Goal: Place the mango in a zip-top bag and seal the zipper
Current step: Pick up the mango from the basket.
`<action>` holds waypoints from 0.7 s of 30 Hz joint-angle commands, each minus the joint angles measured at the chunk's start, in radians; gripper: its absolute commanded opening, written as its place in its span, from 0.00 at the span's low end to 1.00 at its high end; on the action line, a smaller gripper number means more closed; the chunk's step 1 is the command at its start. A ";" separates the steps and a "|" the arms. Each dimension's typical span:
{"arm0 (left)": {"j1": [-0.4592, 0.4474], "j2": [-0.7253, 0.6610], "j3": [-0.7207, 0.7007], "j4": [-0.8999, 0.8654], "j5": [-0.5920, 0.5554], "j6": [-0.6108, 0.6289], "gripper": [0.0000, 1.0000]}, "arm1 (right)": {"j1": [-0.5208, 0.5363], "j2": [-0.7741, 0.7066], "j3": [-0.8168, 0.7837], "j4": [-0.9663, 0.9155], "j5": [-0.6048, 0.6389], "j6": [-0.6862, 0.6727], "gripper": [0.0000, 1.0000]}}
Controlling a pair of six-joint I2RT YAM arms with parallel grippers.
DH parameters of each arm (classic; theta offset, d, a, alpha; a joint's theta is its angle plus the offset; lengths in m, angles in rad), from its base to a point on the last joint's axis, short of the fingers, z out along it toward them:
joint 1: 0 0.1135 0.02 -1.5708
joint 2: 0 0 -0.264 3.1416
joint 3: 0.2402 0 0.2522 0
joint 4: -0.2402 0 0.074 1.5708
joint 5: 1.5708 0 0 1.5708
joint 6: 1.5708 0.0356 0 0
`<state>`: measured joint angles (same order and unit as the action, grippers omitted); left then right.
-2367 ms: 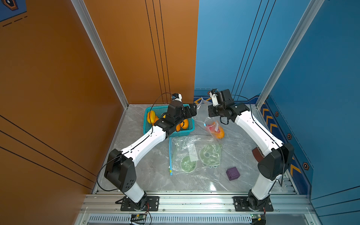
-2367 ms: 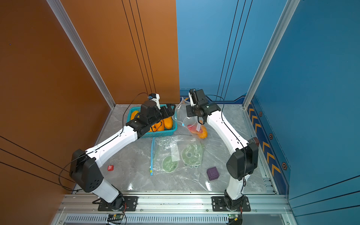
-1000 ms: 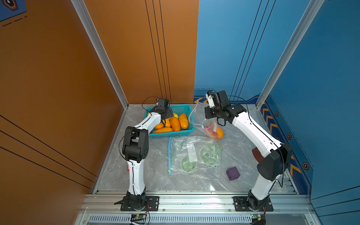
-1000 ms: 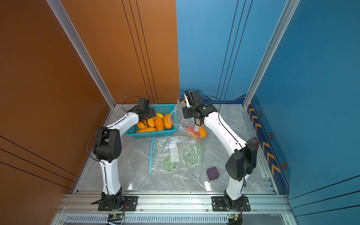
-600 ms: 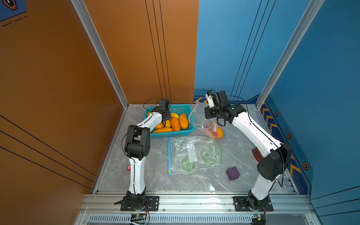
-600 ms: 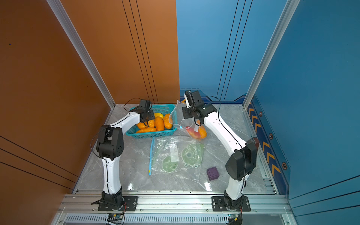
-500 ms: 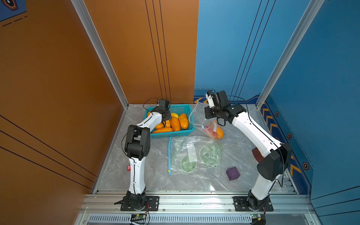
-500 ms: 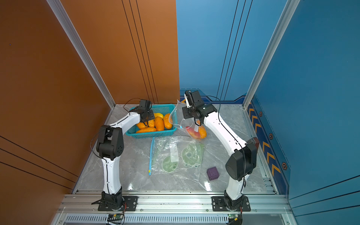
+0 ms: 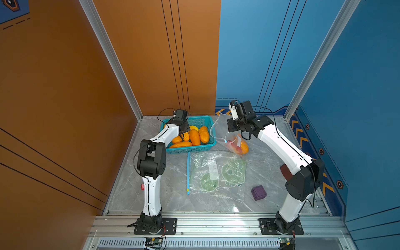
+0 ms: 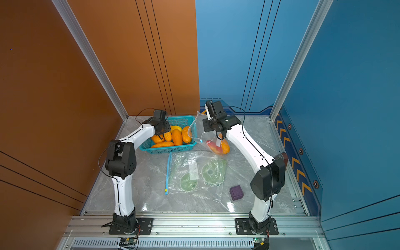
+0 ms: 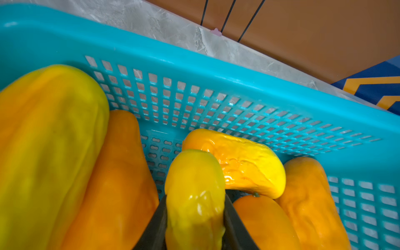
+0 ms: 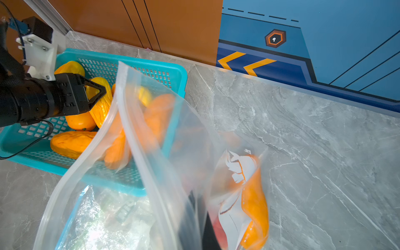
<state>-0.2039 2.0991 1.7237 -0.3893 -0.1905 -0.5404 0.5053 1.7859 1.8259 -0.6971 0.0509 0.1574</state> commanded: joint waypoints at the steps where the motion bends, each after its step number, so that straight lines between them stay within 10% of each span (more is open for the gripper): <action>1: 0.000 -0.102 -0.001 -0.005 -0.002 -0.012 0.13 | 0.006 -0.011 0.015 -0.023 0.026 0.002 0.00; 21: -0.222 -0.305 0.071 0.008 0.056 -0.043 0.10 | -0.011 -0.037 -0.021 0.011 0.031 0.059 0.00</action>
<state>-0.3958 1.8511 1.7348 -0.3874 -0.1654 -0.5694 0.5030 1.7855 1.8210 -0.6952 0.0757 0.1917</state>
